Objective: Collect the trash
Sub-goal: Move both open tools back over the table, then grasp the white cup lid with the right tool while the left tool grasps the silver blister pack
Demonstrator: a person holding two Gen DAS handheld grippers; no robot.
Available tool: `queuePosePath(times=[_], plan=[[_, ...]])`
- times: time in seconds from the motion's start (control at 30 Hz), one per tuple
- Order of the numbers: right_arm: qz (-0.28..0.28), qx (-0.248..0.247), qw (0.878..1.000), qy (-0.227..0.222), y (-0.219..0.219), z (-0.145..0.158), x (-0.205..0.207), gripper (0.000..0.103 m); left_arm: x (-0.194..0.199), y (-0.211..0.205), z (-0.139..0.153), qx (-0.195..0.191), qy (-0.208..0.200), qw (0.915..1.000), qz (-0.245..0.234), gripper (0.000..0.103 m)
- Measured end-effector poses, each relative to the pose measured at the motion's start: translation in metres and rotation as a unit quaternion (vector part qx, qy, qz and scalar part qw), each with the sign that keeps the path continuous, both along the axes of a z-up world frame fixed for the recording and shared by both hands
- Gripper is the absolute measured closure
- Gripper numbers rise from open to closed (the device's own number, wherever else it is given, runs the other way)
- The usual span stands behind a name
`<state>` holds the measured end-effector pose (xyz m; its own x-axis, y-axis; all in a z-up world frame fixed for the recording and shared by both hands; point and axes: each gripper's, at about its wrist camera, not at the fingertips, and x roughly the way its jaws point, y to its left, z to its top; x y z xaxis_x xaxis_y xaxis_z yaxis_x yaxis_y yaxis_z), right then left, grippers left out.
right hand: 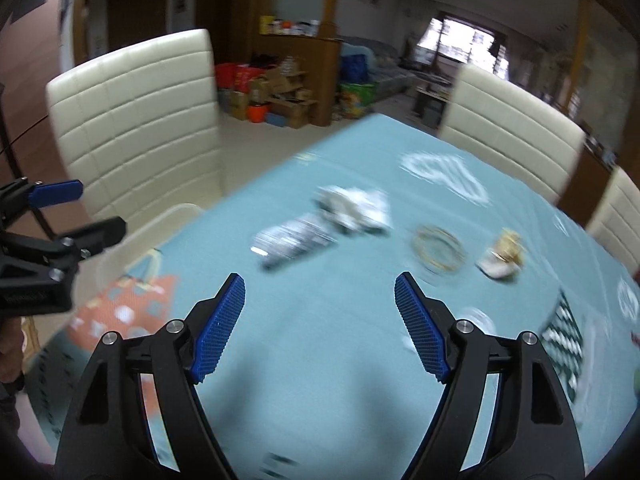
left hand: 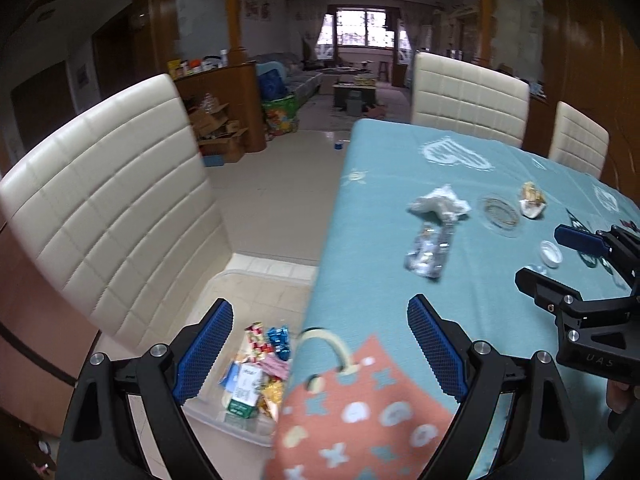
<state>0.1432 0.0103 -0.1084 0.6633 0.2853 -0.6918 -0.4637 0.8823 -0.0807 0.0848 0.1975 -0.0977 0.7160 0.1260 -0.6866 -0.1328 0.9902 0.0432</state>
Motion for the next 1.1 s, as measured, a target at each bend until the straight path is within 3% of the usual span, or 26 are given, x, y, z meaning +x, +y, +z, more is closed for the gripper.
queuePosePath(times=[0.23, 0.5, 0.77, 0.93, 1.03, 1.1], plan=[[-0.068, 0.031, 0.997, 0.031, -0.082, -0.01, 0.022, 0.026, 0.024, -0.064, -0.002, 0.02, 0.014, 0.9984, -0.05, 0.016], [-0.079, 0.027, 0.995, 0.058, -0.109, -0.036, 0.042, 0.026, 0.065, -0.093, -0.018, 0.021, 0.043, 0.9976, -0.051, 0.016], [-0.082, 0.035, 0.993, 0.079, -0.109, -0.055, 0.069, 0.027, 0.1, -0.092, -0.039, 0.03, 0.055, 0.9973, -0.039, 0.016], [-0.084, 0.034, 0.992, 0.087, -0.106, -0.063, 0.078, 0.043, 0.112, -0.094, -0.046, 0.043, 0.056, 0.9967, -0.04, 0.016], [-0.085, 0.034, 0.992, 0.083, -0.105, -0.061, 0.078, 0.061, 0.116, -0.093, -0.051, 0.037, 0.06, 0.9965, -0.043, 0.017], [-0.085, 0.037, 0.992, 0.083, -0.106, -0.061, 0.079, 0.062, 0.117, -0.092, -0.055, 0.032, 0.065, 0.9963, -0.045, 0.023]])
